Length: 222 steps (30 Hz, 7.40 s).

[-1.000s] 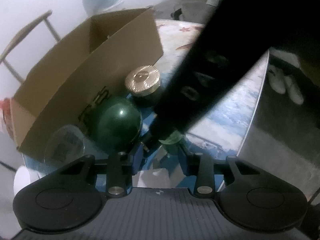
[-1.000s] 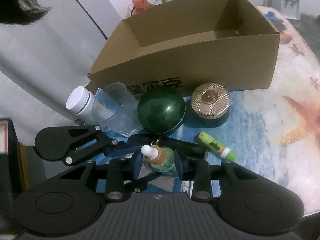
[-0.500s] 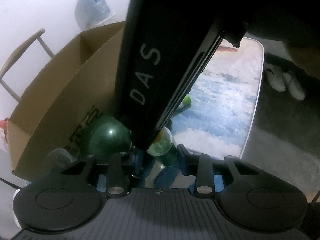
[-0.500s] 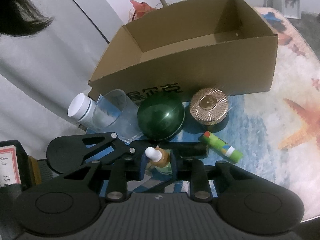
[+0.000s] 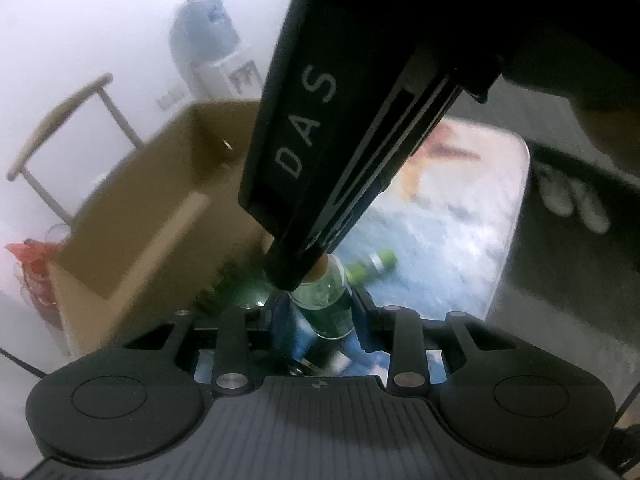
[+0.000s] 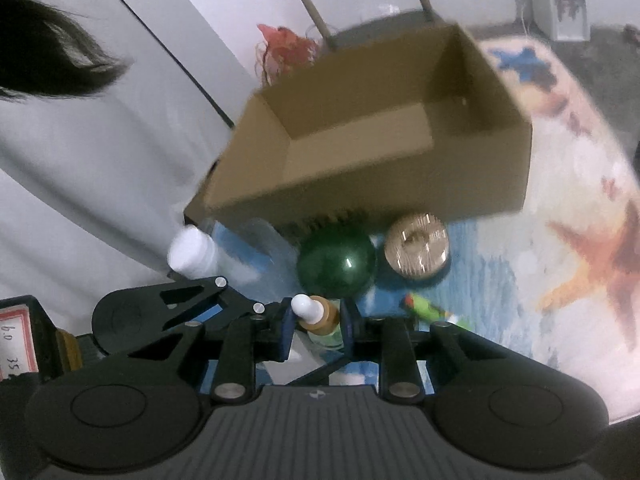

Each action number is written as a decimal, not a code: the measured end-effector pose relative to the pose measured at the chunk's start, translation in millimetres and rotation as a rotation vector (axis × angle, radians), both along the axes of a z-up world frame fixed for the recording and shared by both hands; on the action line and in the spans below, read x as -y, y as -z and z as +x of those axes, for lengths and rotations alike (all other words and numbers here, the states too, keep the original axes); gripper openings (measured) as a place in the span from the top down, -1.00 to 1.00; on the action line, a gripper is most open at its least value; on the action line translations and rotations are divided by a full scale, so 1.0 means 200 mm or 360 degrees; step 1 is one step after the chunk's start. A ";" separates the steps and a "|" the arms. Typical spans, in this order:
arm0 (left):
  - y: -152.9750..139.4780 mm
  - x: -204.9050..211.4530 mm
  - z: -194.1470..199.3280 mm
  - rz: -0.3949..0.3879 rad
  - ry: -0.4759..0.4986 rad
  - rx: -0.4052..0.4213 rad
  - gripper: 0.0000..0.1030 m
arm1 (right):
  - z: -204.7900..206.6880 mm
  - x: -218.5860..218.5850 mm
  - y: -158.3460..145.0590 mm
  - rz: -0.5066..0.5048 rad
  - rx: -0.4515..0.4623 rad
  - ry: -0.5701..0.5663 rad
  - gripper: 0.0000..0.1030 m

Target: Organize rigid objects

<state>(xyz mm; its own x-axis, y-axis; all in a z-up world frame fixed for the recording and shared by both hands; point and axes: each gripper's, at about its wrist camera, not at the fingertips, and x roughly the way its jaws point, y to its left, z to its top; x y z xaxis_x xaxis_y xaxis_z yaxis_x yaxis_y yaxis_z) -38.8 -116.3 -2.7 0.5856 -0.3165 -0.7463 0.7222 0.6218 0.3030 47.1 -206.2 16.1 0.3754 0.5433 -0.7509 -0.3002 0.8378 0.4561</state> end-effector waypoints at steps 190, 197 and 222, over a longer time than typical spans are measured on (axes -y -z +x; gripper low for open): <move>2.78 0.17 -0.23 0.0377 0.0868 -0.0706 0.69 | -1.19 0.05 3.01 0.0137 -0.0743 0.1846 0.53; 2.66 0.15 -0.23 0.0332 0.0825 -0.0734 0.72 | -1.21 0.06 2.89 0.0160 -0.0689 0.1908 0.54; 0.36 0.07 -0.41 -0.0250 0.0795 -0.0726 0.72 | -1.59 0.24 0.36 0.0022 -0.0192 0.2001 0.54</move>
<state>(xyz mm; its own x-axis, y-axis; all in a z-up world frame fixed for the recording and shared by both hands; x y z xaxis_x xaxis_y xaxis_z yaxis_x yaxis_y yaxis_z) -121.5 -130.4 -75.1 -0.0195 -0.5909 -0.8065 0.9671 0.1934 -0.1650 -270.6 -255.0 -56.4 0.5669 -0.1303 -0.8134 0.7426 0.5083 0.4361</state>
